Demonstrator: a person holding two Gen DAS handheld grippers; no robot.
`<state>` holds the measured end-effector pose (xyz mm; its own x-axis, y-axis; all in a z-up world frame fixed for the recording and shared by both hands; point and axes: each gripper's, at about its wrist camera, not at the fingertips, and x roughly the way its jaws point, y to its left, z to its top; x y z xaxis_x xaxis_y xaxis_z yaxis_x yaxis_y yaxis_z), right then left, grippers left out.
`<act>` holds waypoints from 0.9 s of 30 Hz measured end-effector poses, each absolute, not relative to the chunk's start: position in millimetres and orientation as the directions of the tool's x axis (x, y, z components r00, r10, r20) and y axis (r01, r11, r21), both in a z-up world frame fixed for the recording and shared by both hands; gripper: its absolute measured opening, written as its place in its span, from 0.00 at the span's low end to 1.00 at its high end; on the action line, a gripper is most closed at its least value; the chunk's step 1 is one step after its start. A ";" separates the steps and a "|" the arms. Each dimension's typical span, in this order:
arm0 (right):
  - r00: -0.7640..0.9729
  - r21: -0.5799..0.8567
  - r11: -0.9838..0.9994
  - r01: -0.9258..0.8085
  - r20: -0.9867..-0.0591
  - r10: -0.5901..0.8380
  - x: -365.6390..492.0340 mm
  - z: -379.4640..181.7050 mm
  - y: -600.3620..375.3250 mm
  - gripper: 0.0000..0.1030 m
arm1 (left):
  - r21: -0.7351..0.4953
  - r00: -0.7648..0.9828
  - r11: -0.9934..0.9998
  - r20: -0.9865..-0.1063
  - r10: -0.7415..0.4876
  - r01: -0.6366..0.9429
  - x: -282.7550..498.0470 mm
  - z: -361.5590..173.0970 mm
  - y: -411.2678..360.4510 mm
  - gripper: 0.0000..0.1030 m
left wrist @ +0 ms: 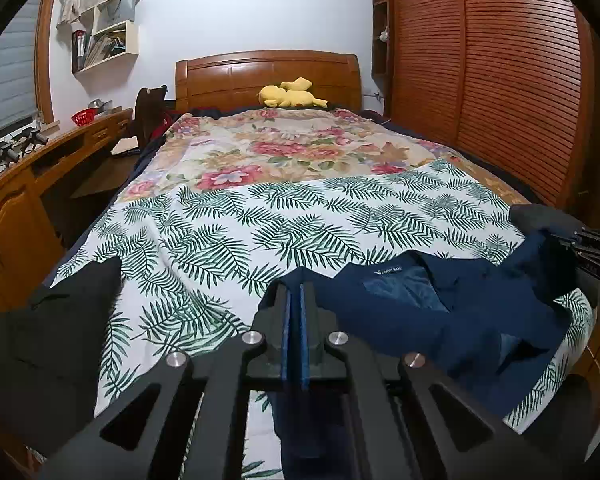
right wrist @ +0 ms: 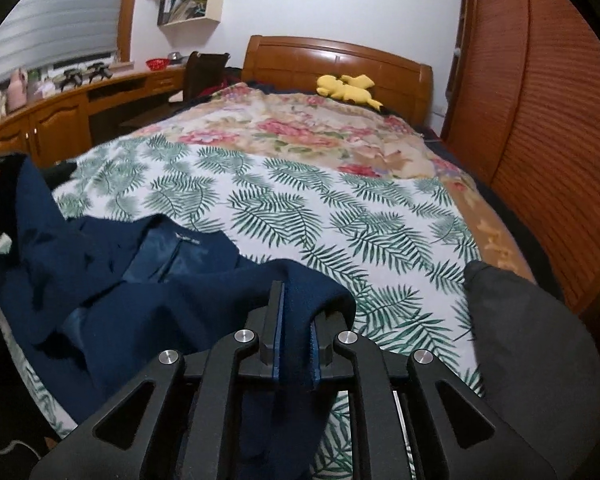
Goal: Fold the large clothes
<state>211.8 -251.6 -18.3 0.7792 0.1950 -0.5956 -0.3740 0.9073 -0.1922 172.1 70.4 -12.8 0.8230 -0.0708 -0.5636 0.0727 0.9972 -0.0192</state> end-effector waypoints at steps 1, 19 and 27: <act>0.784 -0.209 0.905 -0.371 -0.593 0.184 209.4 -18.0 -250.3 0.11 | -0.011 0.823 0.997 -0.564 -0.066 0.073 170.2 -12.7 70.3 0.03; 0.716 -0.171 0.834 -0.525 -0.617 0.325 170.2 -20.7 -185.3 0.50 | -0.069 0.849 0.987 -0.504 -0.160 0.144 131.1 -31.1 60.7 0.27; 0.611 -0.114 0.771 -0.626 -0.685 0.396 175.6 -66.9 -126.7 0.50 | -0.071 0.838 0.984 -0.517 -0.175 0.162 129.9 -50.8 53.9 0.27</act>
